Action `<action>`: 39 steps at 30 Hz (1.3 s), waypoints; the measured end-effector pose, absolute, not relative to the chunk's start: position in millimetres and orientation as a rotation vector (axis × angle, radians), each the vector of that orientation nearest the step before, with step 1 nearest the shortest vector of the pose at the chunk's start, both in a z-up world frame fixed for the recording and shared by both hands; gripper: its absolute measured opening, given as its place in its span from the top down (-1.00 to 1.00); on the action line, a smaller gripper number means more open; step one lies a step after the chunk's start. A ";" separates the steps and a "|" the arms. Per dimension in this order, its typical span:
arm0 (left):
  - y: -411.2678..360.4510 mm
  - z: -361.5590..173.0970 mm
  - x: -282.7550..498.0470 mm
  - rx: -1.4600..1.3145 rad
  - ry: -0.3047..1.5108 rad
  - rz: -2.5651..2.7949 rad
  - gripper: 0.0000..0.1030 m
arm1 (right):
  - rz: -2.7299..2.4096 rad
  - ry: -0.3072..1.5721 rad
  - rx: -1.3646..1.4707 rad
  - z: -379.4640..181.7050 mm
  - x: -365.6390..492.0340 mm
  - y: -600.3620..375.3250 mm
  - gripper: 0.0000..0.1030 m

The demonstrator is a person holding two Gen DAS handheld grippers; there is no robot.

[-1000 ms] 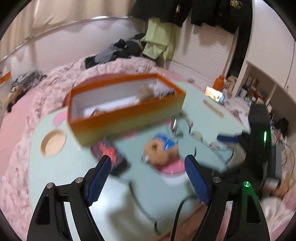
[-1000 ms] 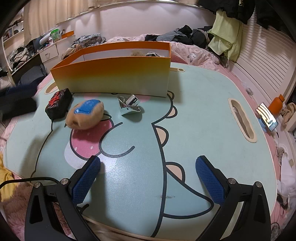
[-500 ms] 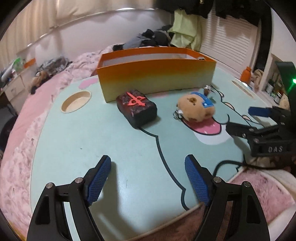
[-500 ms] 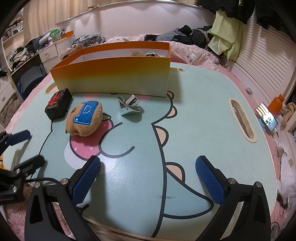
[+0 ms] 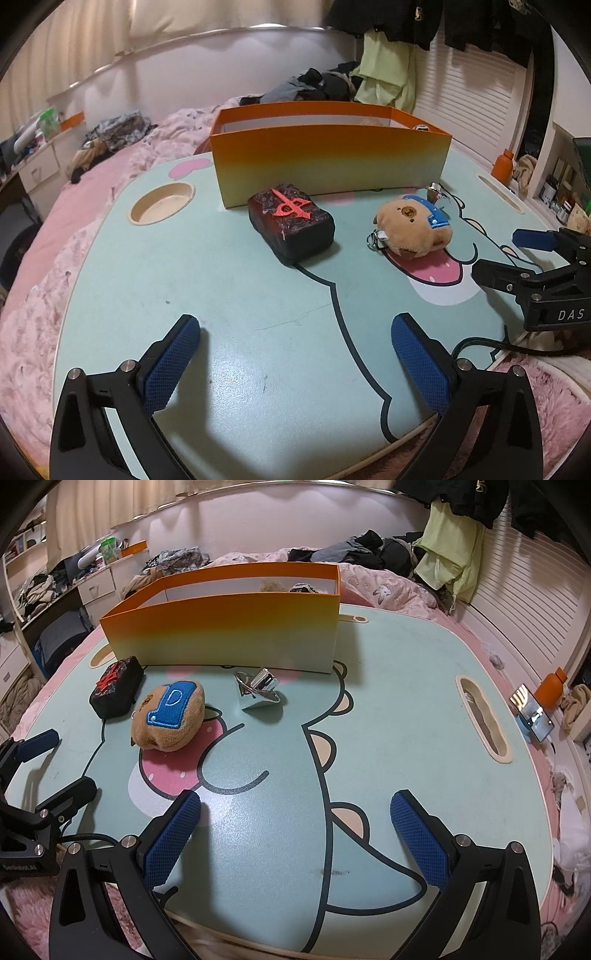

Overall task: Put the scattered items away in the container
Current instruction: 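Reach into the orange box and grasp the brown fur ball with the right gripper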

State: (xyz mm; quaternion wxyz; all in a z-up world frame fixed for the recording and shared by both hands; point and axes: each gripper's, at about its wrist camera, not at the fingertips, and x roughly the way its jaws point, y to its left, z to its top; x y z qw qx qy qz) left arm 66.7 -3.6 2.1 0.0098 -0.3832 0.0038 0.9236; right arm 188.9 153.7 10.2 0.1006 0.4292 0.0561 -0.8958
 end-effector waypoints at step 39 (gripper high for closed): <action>-3.0 1.6 66.8 -1.183 0.011 2.881 -1.00 | -2.375 -0.136 1.504 48.1 3.5 100.6 0.54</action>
